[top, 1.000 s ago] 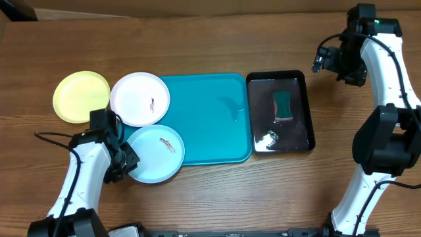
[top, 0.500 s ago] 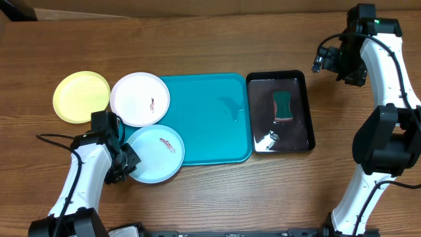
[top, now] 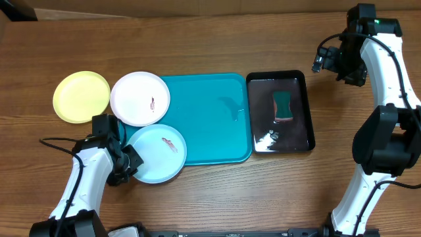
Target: Clean dirty plates on tray and stack at the side
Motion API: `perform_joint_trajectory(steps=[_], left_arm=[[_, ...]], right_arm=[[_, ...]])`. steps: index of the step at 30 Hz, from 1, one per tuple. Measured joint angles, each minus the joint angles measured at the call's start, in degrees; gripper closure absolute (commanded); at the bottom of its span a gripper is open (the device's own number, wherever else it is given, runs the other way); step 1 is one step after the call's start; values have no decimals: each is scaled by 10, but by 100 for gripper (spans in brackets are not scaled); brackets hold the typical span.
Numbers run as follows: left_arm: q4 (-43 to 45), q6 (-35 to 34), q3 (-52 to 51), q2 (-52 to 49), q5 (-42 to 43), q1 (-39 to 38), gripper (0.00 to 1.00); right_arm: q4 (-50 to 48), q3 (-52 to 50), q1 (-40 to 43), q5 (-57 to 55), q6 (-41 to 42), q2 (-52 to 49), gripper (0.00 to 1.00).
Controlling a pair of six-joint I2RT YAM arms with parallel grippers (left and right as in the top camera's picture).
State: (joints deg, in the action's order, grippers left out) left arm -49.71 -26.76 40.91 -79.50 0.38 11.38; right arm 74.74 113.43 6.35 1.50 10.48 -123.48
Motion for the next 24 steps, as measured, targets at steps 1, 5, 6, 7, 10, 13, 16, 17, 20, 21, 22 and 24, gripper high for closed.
perform_joint_trajectory(steps=[1, 5, 6, 7, 10, 13, 16, 17, 20, 21, 22, 24], left_arm=[[-1, 7, 0, 0, 13, 0, 96], [-10, 43, 0, 0, 88, 0, 96], [-11, 49, 1, 0, 109, 0, 96], [-11, 54, 3, 0, 125, 0, 96], [3, 63, 7, 0, 172, -1, 96], [26, 64, 10, 0, 203, -12, 96], [52, 60, 12, 0, 222, -42, 96], [58, 58, 13, -1, 224, -53, 96], [63, 47, 27, -2, 229, -94, 96], [59, 42, 37, -2, 227, -108, 96], [55, 36, 51, -3, 223, -122, 96], [41, 22, 93, -3, 209, -151, 96]], right_arm=[[0, 0, 0, 0, 0, 0, 0], [0, 0, 0, 0, 0, 0, 0], [0, 0, 0, 0, 0, 0, 0], [0, 0, 0, 0, 0, 0, 0], [0, 0, 0, 0, 0, 0, 0], [0, 0, 0, 0, 0, 0, 0], [0, 0, 0, 0, 0, 0, 0], [0, 0, 0, 0, 0, 0, 0], [0, 0, 0, 0, 0, 0, 0], [0, 0, 0, 0, 0, 0, 0], [0, 0, 0, 0, 0, 0, 0], [0, 0, 0, 0, 0, 0, 0]])
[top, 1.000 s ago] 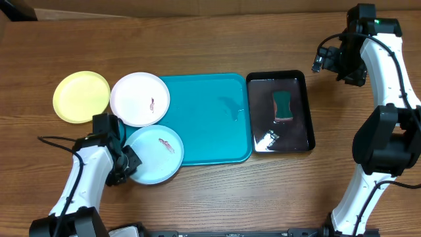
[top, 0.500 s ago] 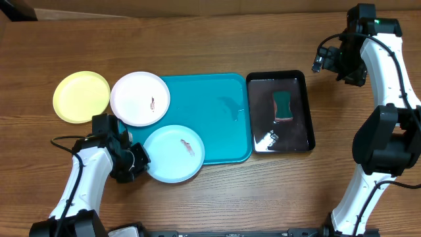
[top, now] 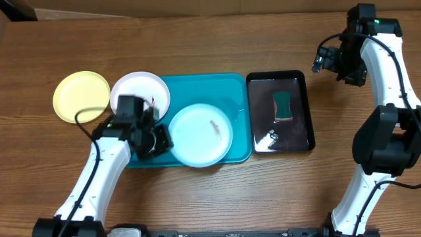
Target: Clean dirty plates on tray and stack at the side
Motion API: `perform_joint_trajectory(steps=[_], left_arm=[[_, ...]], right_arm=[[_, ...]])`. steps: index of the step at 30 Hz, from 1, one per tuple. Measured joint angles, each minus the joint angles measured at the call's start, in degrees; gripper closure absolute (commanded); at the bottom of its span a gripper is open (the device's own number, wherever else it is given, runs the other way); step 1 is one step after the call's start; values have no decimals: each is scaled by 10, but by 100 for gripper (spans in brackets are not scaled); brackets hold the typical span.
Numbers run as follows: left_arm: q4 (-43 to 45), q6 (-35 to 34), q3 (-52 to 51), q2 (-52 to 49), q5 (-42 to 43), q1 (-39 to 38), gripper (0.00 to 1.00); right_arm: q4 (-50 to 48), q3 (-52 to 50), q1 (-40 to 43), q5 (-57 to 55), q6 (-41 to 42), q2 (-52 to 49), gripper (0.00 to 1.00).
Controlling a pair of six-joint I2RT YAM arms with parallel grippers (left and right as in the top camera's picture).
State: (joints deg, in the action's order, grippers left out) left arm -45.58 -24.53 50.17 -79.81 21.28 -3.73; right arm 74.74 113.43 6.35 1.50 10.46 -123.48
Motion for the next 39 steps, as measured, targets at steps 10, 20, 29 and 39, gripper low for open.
perform_joint_trajectory(steps=[10, 20, 29, 39], left_arm=[[-80, -58, 159, -12, -85, -76, 96], [-183, -57, 292, -133, -143, -91, 96], [-166, -55, 293, -217, -166, -116, 96], [-150, -53, 293, -247, -205, -117, 96]], right_arm=[[0, 0, 0, 0, 0, 0, 0], [0, 0, 0, 0, 0, 0, 0], [0, 0, 0, 0, 0, 0, 0], [0, 0, 0, 0, 0, 0, 0]])
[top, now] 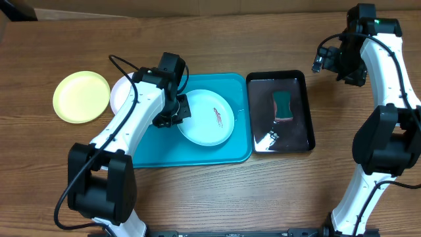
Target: Clean dirty plates on tray and stack at the side
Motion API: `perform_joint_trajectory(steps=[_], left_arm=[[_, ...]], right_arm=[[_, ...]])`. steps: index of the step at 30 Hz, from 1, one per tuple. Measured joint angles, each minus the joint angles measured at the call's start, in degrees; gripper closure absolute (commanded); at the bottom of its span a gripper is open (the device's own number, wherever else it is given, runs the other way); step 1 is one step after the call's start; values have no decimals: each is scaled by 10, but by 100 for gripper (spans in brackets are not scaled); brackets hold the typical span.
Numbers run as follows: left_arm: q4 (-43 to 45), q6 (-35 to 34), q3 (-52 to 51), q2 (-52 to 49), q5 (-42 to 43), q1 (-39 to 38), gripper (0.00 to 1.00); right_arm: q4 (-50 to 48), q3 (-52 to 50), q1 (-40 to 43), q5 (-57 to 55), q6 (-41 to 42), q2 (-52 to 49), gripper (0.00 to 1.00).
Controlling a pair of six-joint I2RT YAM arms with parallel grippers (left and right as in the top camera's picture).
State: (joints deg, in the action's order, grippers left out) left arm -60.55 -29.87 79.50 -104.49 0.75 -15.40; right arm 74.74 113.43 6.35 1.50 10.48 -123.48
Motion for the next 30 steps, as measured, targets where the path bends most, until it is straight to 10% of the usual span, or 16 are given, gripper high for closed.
perform_joint_trajectory(steps=[16, 20, 30], left_arm=[[90, -13, -38, -7, -3, -4, 96], [96, -20, -59, -7, 0, -4, 70], [113, -15, -61, -7, 0, -5, 82]], right_arm=[[0, 0, 0, 0, 0, 0, 0], [0, 0, 0, 0, 0, 0, 0], [0, 0, 0, 0, 0, 0, 0]])
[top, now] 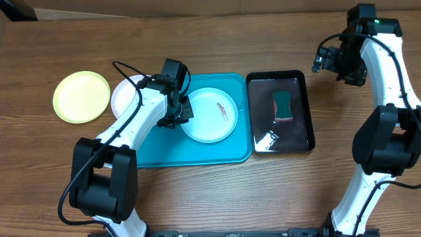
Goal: Clean dirty plates on tray and stack at the side
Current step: 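Lower the right gripper to the green sponge in the black tray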
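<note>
A light blue plate (pixel 209 118) with a red smear (pixel 222 110) lies on the teal tray (pixel 197 148), right of the tray's middle. My left gripper (pixel 182 112) is at the plate's left rim and looks shut on it. A white plate (pixel 123 97) with a stain lies off the tray's left edge, half hidden under my left arm. Further left sits a yellow plate (pixel 81 97). My right gripper (pixel 321 60) hangs at the far right of the table, away from everything; its jaws are too small to read.
A black tray (pixel 304 131) holding water and a green sponge (pixel 283 105) stands just right of the teal tray. Bare wooden table lies in front of both trays and along the back.
The light blue plate has shifted a little to the right on the teal tray, with my left gripper still at its left rim. The right arm has not moved.
The light blue plate first lay over the teal tray's front left corner, my left gripper at its rim. Then it was on the tray's front middle, then near the tray's centre. Now it rests slightly further right. The right arm stayed still throughout.
</note>
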Motion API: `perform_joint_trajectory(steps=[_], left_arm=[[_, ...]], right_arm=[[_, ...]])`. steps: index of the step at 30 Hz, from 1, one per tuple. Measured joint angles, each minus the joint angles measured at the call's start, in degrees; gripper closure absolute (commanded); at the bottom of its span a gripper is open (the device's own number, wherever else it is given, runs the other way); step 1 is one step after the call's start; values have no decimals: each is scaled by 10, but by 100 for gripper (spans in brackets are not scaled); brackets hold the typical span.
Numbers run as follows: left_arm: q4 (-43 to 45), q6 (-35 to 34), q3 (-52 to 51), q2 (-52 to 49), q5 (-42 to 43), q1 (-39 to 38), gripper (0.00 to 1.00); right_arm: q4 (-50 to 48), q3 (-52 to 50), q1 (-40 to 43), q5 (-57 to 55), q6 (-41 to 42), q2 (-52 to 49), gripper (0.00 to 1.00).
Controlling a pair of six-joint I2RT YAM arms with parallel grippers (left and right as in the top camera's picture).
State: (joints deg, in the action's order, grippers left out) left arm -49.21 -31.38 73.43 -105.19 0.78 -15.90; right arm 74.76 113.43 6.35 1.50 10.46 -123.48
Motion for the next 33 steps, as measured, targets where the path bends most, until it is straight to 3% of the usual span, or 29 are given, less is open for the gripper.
perform_joint_trajectory(steps=[10, 16, 18, 20, 25, 33], left_arm=[[28, 0, -16, -17, 0, -5, 85], [38, 2, -26, -24, -6, -5, 72], [39, 2, -26, -24, -6, -5, 72], [39, 2, -26, -24, -6, -5, 73], [43, 1, -28, -24, -6, -6, 91], [45, 2, -33, -24, -6, -6, 89]], right_arm=[[0, 0, 0, 0, 0, 0, 0], [0, 0, 0, 0, 0, 0, 0], [0, 0, 0, 0, 0, 0, 0], [0, 0, 0, 0, 0, 0, 0], [0, 0, 0, 0, 0, 0, 0], [-26, 0, 0, 22, 3, 0, 0]])
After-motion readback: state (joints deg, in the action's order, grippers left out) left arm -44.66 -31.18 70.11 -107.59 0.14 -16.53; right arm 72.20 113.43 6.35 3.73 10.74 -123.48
